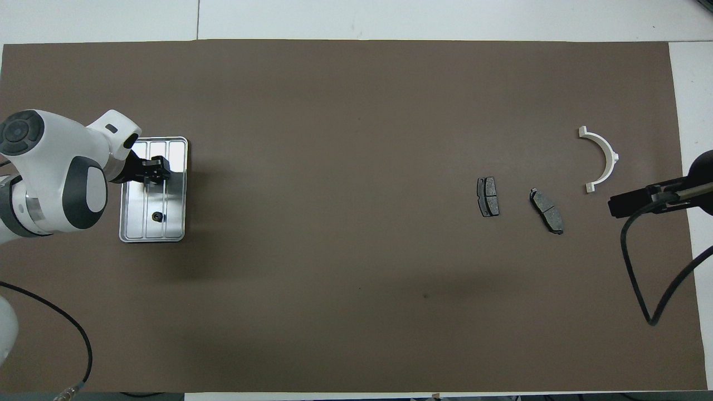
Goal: Place bearing gear from tray to pile
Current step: 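Grasp the black part with the left gripper and lift it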
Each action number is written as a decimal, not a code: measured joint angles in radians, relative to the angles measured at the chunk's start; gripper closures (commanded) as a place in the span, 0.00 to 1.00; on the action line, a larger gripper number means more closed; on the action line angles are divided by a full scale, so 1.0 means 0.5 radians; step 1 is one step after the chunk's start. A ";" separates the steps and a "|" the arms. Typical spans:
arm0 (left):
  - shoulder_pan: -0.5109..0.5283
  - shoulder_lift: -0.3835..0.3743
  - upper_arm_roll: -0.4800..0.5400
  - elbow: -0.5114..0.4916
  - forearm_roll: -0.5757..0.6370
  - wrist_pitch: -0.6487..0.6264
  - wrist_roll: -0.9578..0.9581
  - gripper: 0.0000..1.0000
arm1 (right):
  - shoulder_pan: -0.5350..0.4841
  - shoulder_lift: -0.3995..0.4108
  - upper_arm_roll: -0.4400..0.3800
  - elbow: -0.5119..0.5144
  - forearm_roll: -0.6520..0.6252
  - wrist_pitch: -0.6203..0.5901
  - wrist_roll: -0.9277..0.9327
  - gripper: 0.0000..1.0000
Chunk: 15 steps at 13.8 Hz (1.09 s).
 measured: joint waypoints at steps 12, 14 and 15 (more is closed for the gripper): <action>-0.198 -0.014 -0.011 0.336 -0.008 -0.410 -0.513 1.00 | 0.051 -0.002 0.003 -0.014 0.002 0.092 0.071 0.00; -0.393 -0.013 -0.017 0.449 -0.009 -0.491 -0.854 0.99 | 0.098 0.000 0.004 -0.055 0.002 0.192 0.163 0.00; -0.504 -0.012 -0.020 0.466 -0.009 -0.488 -1.041 0.99 | 0.129 0.003 0.004 -0.097 0.003 0.263 0.208 0.00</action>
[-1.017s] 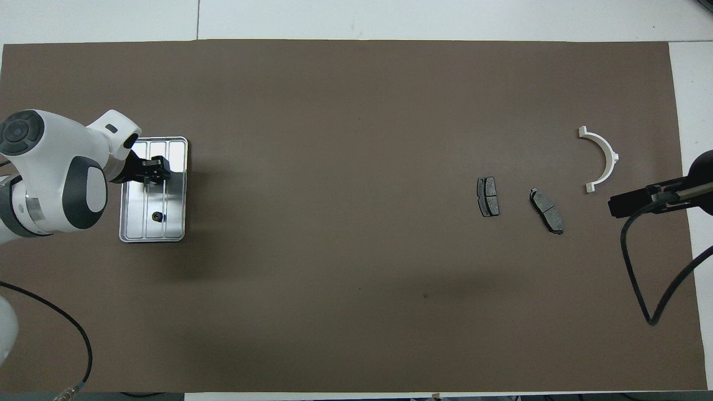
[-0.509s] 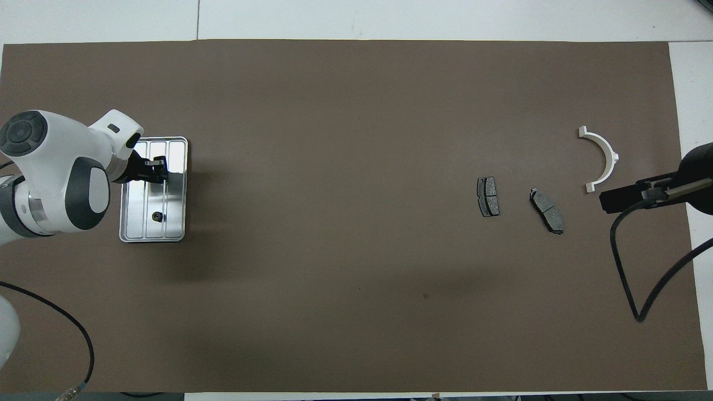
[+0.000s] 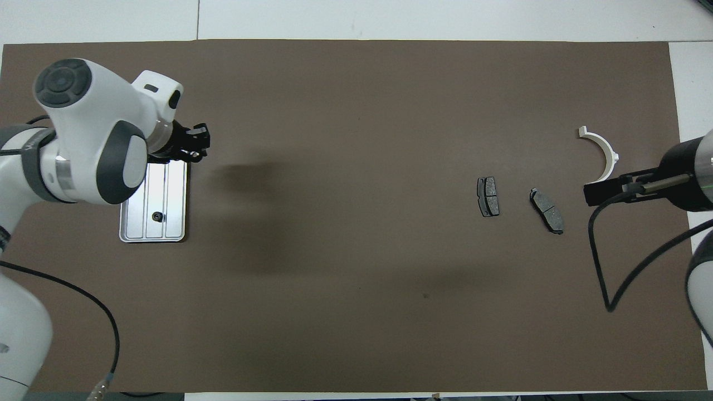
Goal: Place bearing gear from tray to pile
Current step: 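Grasp the black part with the left gripper and lift it, then carry the black part to the table center and open the left gripper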
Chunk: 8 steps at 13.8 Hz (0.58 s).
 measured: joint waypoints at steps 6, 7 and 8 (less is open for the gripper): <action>-0.506 0.113 0.000 -0.003 0.001 0.206 -0.688 0.99 | 0.101 0.180 0.004 -0.206 0.136 0.352 0.298 0.00; -0.552 0.148 0.001 -0.009 0.002 0.225 -0.723 0.99 | 0.101 0.219 0.004 -0.209 0.140 0.375 0.330 0.00; -0.579 0.176 0.003 -0.018 0.002 0.247 -0.740 0.99 | 0.101 0.250 0.003 -0.213 0.142 0.395 0.349 0.00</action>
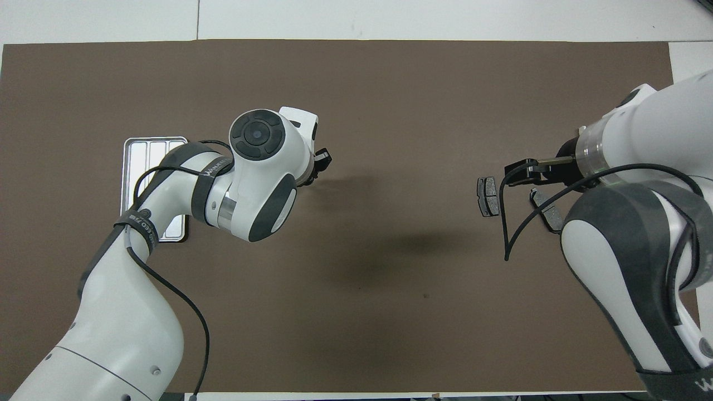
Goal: Place bearing gear from tray to pile
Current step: 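Carry the black part to the table center and open the left gripper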
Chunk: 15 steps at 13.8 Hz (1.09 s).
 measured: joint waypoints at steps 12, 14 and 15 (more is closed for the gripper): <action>-0.028 0.002 0.044 -0.167 0.004 0.194 0.010 0.00 | 0.067 0.032 0.000 -0.025 0.004 0.053 0.029 0.00; 0.024 -0.099 0.099 -0.174 0.008 0.044 0.222 0.00 | 0.067 0.031 0.000 -0.027 0.004 0.076 0.067 0.00; 0.098 -0.182 0.114 -0.198 0.008 -0.073 0.423 0.00 | 0.073 0.031 0.000 -0.028 0.004 0.085 0.094 0.00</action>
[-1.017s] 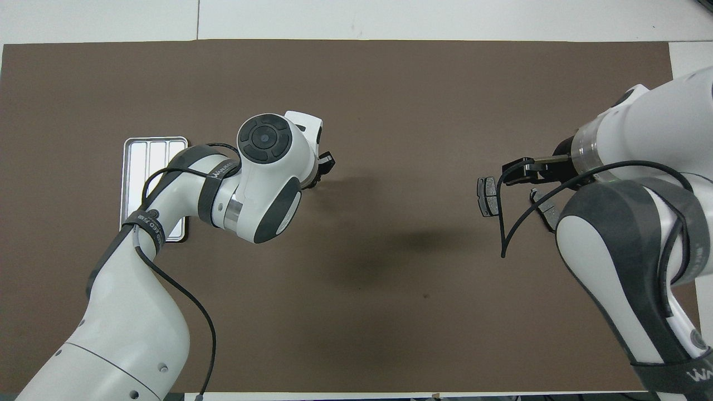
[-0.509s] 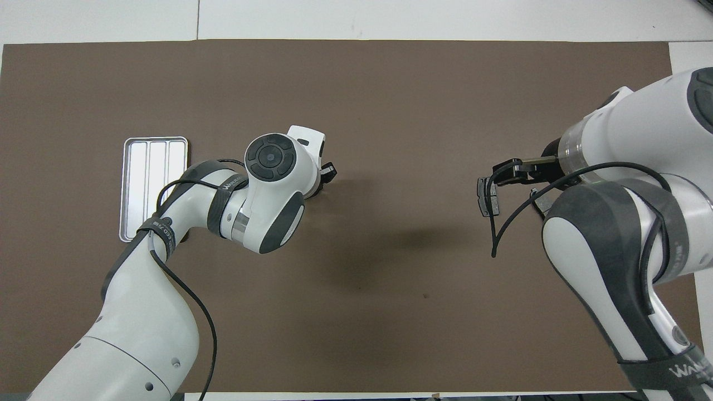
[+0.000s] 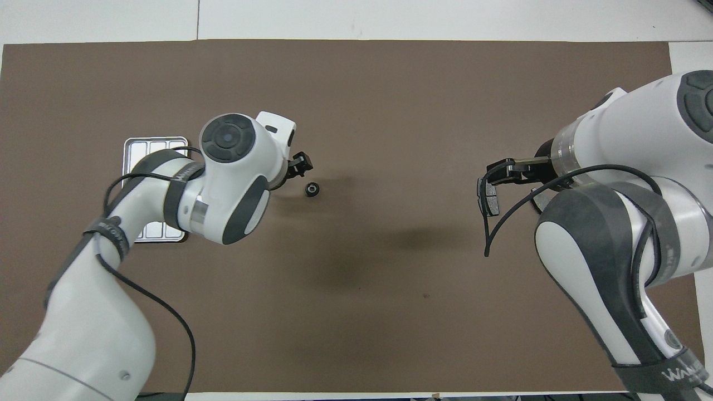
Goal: Place bearing gear from tray to pile
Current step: 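Carry the black part to the table center and open the left gripper, then grasp the black part with the right gripper while the left gripper returns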
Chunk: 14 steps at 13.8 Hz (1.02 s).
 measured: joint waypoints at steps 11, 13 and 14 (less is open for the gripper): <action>0.815 -0.432 0.013 -0.599 0.000 0.073 1.325 0.06 | 0.602 0.297 0.002 -0.026 -0.053 0.445 0.951 0.00; 0.859 -0.432 0.011 -0.669 0.000 0.193 1.339 0.18 | 0.671 0.430 0.001 0.088 -0.063 0.471 1.092 0.00; 0.859 -0.432 0.007 -0.696 0.000 0.229 1.339 0.21 | 0.704 0.506 -0.001 0.175 -0.073 0.469 1.159 0.00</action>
